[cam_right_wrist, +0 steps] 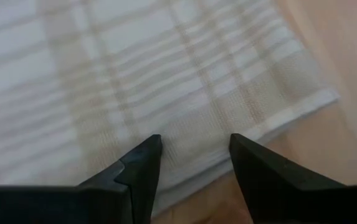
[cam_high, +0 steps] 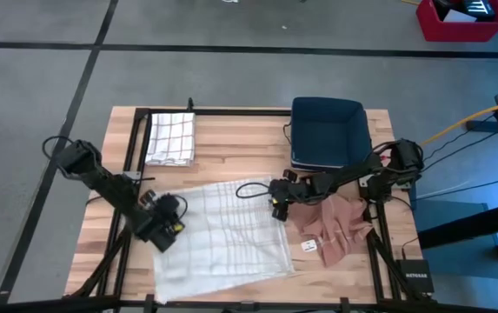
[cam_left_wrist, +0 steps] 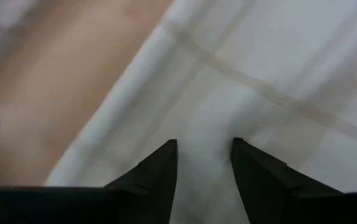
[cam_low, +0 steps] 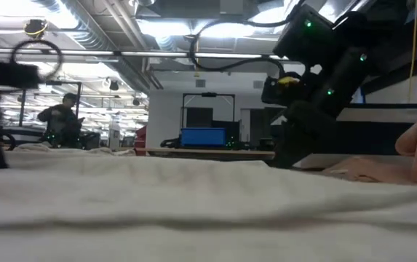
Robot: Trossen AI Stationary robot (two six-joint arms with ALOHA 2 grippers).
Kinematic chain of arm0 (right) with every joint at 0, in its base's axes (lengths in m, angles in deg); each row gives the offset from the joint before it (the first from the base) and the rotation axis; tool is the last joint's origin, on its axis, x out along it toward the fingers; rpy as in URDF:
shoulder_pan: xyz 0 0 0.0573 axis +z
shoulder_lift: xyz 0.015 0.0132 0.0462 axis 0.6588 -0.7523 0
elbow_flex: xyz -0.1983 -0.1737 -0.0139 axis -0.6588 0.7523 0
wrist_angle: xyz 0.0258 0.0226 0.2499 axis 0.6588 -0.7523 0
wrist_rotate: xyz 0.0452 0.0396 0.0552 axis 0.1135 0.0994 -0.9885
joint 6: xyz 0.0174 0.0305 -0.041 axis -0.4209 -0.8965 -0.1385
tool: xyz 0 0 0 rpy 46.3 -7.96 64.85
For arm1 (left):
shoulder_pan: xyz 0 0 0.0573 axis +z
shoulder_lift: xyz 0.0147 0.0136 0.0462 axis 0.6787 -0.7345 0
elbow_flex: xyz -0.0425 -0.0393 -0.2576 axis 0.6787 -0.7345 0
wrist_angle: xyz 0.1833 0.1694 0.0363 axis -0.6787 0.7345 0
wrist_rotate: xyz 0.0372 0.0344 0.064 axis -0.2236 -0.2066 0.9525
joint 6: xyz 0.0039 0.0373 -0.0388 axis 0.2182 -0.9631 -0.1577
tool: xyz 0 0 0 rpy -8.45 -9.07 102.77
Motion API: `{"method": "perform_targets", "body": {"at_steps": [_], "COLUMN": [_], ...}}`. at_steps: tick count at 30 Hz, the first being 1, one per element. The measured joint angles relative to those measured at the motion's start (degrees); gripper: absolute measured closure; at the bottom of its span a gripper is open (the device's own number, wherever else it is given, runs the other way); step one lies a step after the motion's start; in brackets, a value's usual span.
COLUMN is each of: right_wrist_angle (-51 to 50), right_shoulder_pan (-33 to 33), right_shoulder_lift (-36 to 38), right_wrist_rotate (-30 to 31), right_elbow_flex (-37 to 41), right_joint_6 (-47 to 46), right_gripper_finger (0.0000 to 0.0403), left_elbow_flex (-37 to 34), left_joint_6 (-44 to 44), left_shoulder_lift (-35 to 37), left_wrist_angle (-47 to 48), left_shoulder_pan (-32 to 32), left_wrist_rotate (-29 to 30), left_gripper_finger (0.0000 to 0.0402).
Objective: Fold towel
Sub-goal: Fold the white towel on the table
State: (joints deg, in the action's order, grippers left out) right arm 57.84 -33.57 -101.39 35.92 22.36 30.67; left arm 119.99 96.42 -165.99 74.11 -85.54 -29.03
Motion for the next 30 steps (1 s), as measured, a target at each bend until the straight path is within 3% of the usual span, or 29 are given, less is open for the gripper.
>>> {"method": "perform_targets", "body": {"at_steps": [5, 12, 16, 20, 24, 30], "right_wrist_angle": [-2.4, -8.6, -15.4, -15.6, -12.9, -5.8], "right_shoulder_pan": [0.3, 0.2, 0.2, 0.2, 2.8, 10.4], "right_shoulder_lift": [-0.5, 2.6, 8.2, 11.5, 11.6, 10.5], "right_wrist_rotate": [1.6, 3.5, 3.0, -5.9, -13.3, -8.8], "right_elbow_flex": [-0.2, -2.6, -6.3, -6.8, -6.8, -6.9], "right_joint_6": [-5.6, -4.6, -0.9, 0.2, -0.2, -1.6], "right_gripper_finger": [0.0205, 0.0205, 0.0205, 0.0205, 0.0205, 0.0205], "left_elbow_flex": [-1.6, 1.3, 5.7, 7.1, 7.1, 7.1], "left_joint_6": [-3.4, -22.2, -33.7, -41.1, -42.8, -42.1], "left_shoulder_lift": [-0.3, 0.0, 3.2, 8.7, 13.4, 15.0], "left_wrist_angle": [4.1, 2.7, 1.4, -3.4, -7.8, -14.8], "left_shoulder_pan": [8.4, 14.9, 14.2, 12.3, 9.7, 4.5], "left_wrist_rotate": [6.4, 7.7, 5.2, 0.7, -4.1, -10.9], "left_gripper_finger": [0.0260, 0.0260, 0.0260, 0.0260, 0.0260, 0.0260]}}
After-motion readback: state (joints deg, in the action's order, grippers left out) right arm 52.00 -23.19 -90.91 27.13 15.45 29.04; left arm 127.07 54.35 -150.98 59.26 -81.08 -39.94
